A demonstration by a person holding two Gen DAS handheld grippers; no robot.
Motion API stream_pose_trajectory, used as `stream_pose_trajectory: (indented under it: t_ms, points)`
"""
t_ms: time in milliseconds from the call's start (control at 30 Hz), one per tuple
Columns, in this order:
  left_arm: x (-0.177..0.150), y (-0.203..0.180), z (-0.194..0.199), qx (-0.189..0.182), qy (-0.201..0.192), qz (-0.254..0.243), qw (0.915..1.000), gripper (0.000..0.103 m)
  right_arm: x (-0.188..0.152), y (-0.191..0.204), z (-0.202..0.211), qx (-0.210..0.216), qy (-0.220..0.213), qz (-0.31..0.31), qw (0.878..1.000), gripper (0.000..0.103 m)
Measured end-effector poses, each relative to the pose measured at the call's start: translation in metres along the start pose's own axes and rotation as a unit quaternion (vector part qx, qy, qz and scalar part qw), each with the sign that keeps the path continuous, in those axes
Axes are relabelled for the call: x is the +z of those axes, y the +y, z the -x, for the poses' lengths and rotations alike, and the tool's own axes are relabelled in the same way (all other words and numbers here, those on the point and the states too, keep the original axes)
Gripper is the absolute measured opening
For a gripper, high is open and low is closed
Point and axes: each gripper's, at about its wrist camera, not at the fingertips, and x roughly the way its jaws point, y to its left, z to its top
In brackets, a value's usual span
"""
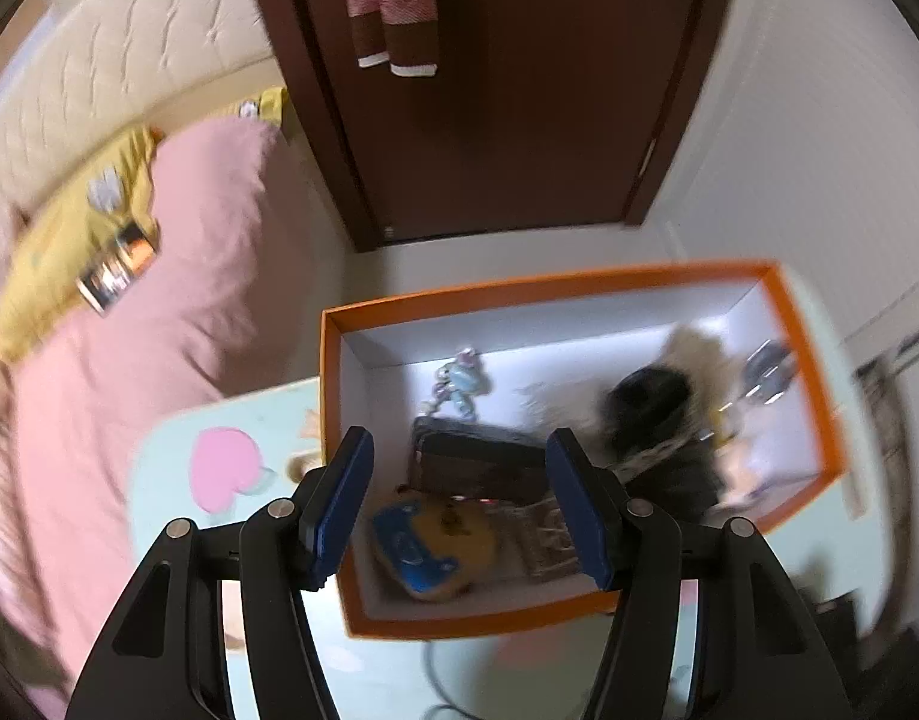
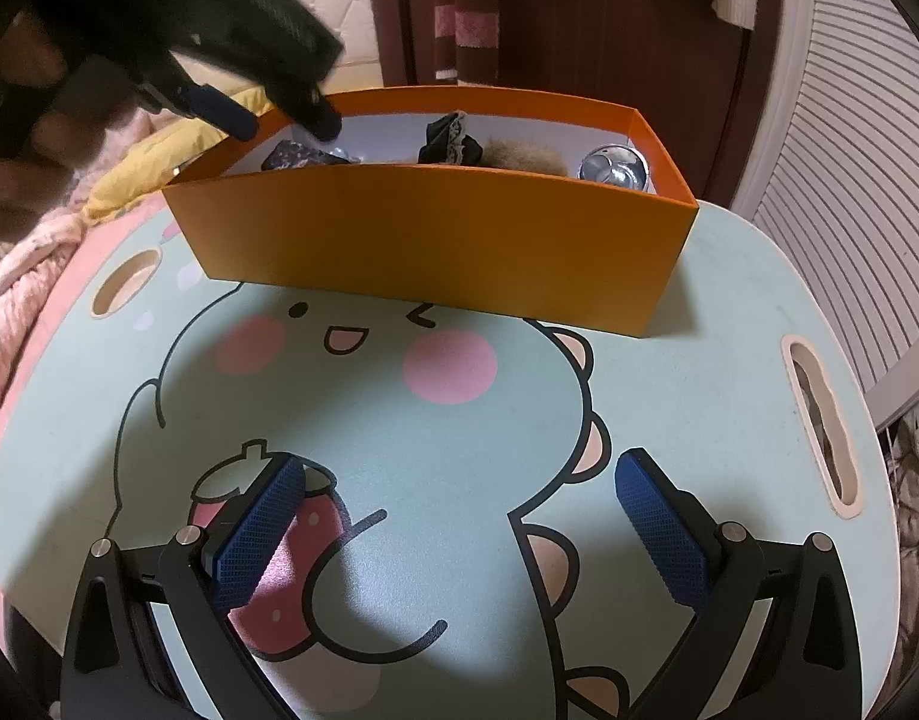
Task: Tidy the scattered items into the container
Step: 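Grasp the black pouch with red mark in the left tool and lift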
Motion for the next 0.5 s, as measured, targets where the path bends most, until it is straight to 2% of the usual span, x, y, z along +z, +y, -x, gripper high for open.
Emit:
stream_pose_trajectory:
  t_ms: [67, 400, 500]
  points:
    - [0.0, -0.009, -0.008, 0.015, 0.01, -0.022, 0.9996, 0.061, 0.0, 0.002, 0.0, 0.001, 0.0, 0.0, 1.0, 0.103]
    - [0.001, -0.03, -0.019, 0.03, 0.015, -0.067, 0.9972, 0.062, -0.002, 0.01, -0.001, 0.004, -0.002, -0.004, 1.0, 0.103]
    - [0.003, -0.025, -0.022, 0.029, 0.013, -0.061, 0.9977, 0.062, -0.002, 0.007, 0.0, 0.006, -0.002, -0.005, 1.0, 0.103]
